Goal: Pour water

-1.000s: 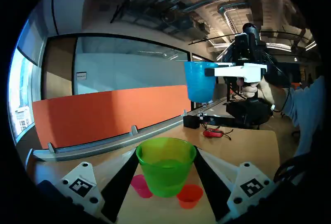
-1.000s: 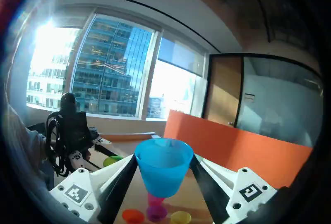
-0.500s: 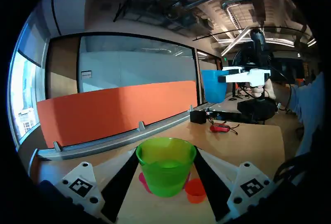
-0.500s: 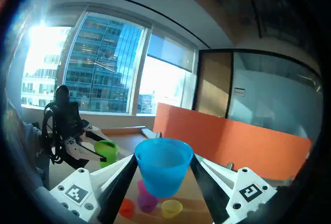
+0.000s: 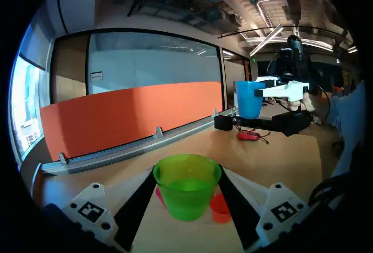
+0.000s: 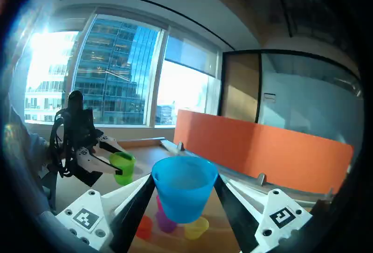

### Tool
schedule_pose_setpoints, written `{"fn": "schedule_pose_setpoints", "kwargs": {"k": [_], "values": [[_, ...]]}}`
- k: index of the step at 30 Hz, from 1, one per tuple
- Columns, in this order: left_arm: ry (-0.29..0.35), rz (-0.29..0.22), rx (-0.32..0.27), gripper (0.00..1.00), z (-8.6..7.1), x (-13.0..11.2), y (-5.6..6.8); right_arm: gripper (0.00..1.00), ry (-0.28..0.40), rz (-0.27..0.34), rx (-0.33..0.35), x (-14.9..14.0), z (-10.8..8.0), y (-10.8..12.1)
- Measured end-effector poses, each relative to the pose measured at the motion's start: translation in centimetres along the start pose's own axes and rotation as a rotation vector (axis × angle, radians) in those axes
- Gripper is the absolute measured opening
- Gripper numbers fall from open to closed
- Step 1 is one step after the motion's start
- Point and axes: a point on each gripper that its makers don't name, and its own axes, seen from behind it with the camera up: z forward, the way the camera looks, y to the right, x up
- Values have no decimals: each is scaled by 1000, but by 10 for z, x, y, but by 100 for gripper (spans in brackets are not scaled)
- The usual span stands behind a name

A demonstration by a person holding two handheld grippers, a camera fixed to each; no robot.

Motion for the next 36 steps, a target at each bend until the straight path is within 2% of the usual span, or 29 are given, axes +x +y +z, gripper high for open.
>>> {"fn": "schedule_pose_setpoints", "kwargs": {"k": [20, 36], "values": [[-134, -3, -26, 89, 20, -51, -4, 92, -125, 23, 85, -88, 9, -14], [-232, -16, -46, 89, 33, -90, -9, 92, -268, 29, 167, -144, 12, -23]]}}
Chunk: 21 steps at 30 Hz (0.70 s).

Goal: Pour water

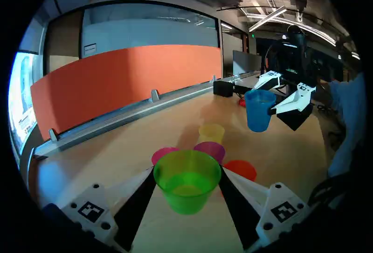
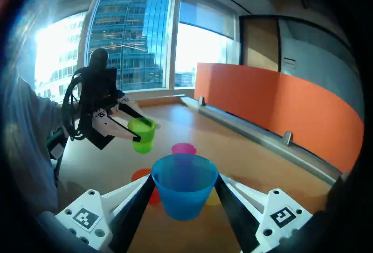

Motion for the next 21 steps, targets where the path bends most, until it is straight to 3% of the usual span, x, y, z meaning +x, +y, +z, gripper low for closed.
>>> {"fn": "schedule_pose_setpoints", "kwargs": {"k": [21], "values": [[-115, 44, -52, 89, 20, -36, 4, 93, -208, -38, 77, -60, 23, -6]]}}
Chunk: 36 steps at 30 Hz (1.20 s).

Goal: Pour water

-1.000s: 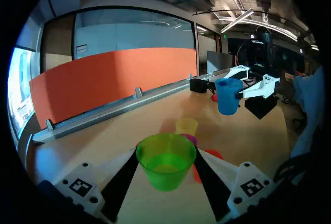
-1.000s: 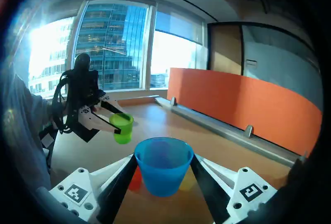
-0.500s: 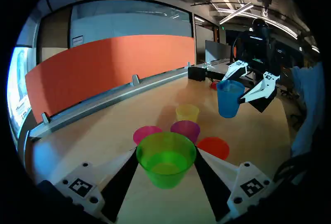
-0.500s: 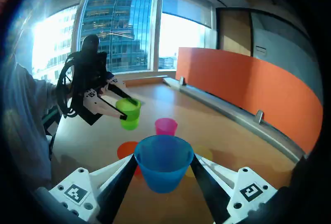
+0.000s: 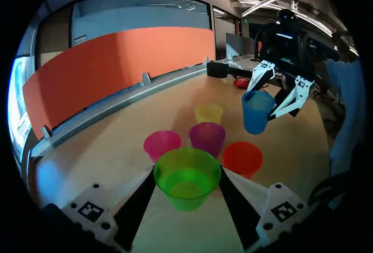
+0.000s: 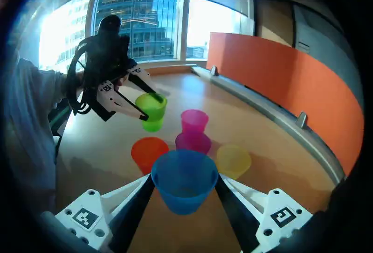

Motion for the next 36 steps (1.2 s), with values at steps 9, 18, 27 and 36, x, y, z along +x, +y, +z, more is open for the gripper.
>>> {"fn": "schedule_pose_setpoints", "kwargs": {"k": [9, 18, 27, 36], "values": [[-35, 9, -23, 89, 9, -12, 1, 93, -52, -10, 12, -14, 12, 2], [-50, 2, -42, 89, 17, -21, 6, 93, -88, -17, 14, -28, 19, 2], [-62, -6, -57, 89, 24, -31, 8, 93, -104, -12, 13, -35, 23, 2], [-69, -16, -66, 88, 28, -39, 11, 93, -115, -7, 9, -41, 26, 3]]}}
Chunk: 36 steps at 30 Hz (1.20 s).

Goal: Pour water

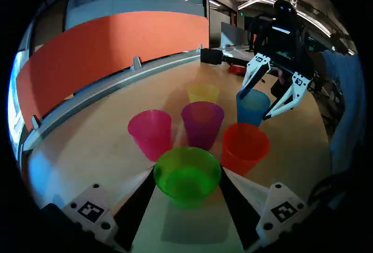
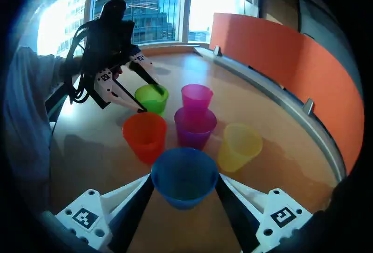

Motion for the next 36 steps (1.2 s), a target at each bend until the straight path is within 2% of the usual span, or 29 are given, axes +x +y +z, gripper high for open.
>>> {"fn": "schedule_pose_setpoints", "kwargs": {"k": [17, 22, 23, 26, 36], "values": [[-9, -28, -7, 90, -1, -6, 0, 93, 1, 10, -3, -1, 5, 1], [-19, -19, -6, 91, -1, -9, 0, 93, 1, 13, -4, -2, 6, 0], [-21, -16, -6, 94, -1, -10, 0, 93, 1, 13, -4, -3, 7, -1], [-24, -12, -8, 97, -2, -11, 2, 93, 1, 17, -3, -3, 8, -1], [-29, -34, -11, 97, -11, -16, 5, 93, -1, 27, -6, -9, 11, -2]]}}
